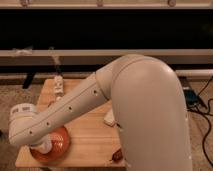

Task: Place the ceramic cup in the ceramic bowl

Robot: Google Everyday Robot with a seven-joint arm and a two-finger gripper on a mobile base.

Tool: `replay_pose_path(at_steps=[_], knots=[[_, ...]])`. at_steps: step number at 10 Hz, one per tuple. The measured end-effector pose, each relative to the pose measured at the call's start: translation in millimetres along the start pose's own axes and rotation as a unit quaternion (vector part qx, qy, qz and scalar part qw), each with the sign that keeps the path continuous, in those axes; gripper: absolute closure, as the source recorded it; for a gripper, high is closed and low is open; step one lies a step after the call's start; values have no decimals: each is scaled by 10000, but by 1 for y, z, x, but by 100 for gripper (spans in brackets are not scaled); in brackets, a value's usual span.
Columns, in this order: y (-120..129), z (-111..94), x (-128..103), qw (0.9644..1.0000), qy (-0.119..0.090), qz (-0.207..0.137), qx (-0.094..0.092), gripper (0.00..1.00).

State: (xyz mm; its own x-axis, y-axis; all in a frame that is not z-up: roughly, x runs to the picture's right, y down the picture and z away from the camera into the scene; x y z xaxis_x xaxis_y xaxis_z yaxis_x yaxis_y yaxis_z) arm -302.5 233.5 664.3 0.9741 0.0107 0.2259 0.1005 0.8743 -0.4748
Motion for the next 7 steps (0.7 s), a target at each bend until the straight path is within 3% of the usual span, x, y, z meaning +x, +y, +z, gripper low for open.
replay_pose_path(at_steps=[2, 5, 7], knots=[[-5, -10, 5, 10000, 34, -13, 83, 20], [-35, -49, 36, 9991, 250, -9, 353, 20], [-44, -55, 46, 9985, 325, 13, 429, 20]])
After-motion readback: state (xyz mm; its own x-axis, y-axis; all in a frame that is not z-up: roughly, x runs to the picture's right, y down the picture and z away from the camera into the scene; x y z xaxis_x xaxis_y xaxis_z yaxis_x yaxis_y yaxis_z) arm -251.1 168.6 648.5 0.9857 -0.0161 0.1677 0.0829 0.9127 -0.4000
